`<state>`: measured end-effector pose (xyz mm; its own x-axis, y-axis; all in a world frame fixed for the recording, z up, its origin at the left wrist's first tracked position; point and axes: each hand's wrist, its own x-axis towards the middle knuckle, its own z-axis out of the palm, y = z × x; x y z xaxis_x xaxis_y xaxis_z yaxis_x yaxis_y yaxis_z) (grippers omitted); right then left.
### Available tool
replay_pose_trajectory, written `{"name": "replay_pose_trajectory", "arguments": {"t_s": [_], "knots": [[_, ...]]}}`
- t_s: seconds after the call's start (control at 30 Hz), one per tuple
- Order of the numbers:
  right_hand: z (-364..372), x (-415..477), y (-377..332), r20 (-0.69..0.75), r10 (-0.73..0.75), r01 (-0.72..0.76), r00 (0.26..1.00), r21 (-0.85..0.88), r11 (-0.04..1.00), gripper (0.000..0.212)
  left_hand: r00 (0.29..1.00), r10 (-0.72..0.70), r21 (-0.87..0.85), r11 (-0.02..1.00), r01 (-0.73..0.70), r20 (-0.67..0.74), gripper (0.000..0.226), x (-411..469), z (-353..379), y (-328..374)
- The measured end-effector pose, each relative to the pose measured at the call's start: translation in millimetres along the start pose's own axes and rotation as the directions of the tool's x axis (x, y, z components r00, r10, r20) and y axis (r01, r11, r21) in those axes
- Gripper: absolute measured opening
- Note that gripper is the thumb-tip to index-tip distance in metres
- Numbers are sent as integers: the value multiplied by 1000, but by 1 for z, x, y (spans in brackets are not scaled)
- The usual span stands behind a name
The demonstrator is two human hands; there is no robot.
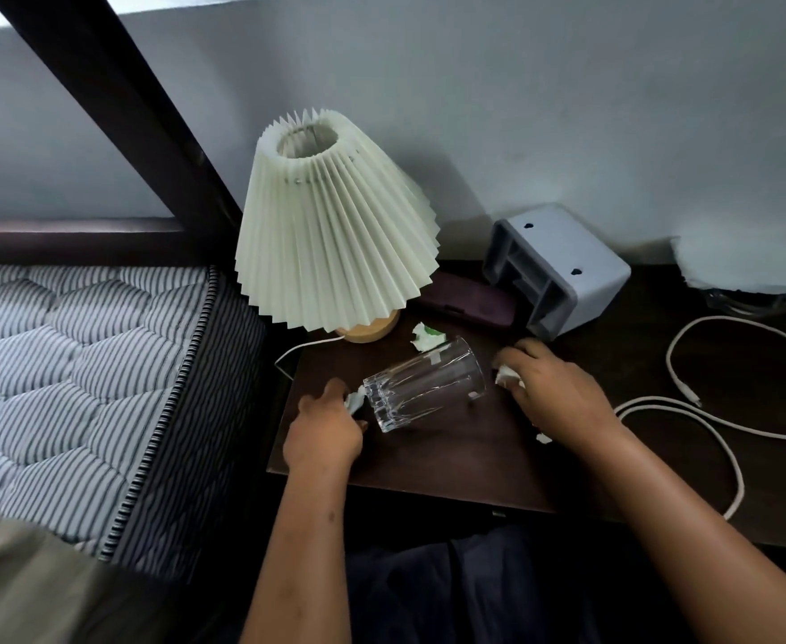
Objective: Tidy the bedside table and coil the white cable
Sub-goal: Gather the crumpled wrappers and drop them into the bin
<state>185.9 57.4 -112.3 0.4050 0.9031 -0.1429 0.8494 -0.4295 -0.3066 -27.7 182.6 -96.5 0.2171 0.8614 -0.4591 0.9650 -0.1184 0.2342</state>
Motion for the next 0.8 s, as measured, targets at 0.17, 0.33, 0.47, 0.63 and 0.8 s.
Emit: {"name": "replay_pose_trajectory", "arguments": {"t_s": [0.17,0.33,0.47,0.63,0.8], "knots": [[1,-1,-1,-26,13,-12,1000,45,999,25,997,29,-41,999,-32,-73,23,3,0,0],[-8,-2,-4,-154,81,-64,985,115,991,42,976,1,-218,975,-50,-220,32,-7,-20,6],[-20,7,-4,-201,103,-50,974,252,966,16,962,-59,-348,937,-39,-265,47,-9,-30,13],[-52,34,-25,59,-85,75,995,156,985,46,973,-112,-668,742,-54,-203,34,-14,-41,24],[-66,66,-60,365,-202,233,909,-43,971,62,990,-138,-888,458,36,-31,24,-10,-40,26]]}}
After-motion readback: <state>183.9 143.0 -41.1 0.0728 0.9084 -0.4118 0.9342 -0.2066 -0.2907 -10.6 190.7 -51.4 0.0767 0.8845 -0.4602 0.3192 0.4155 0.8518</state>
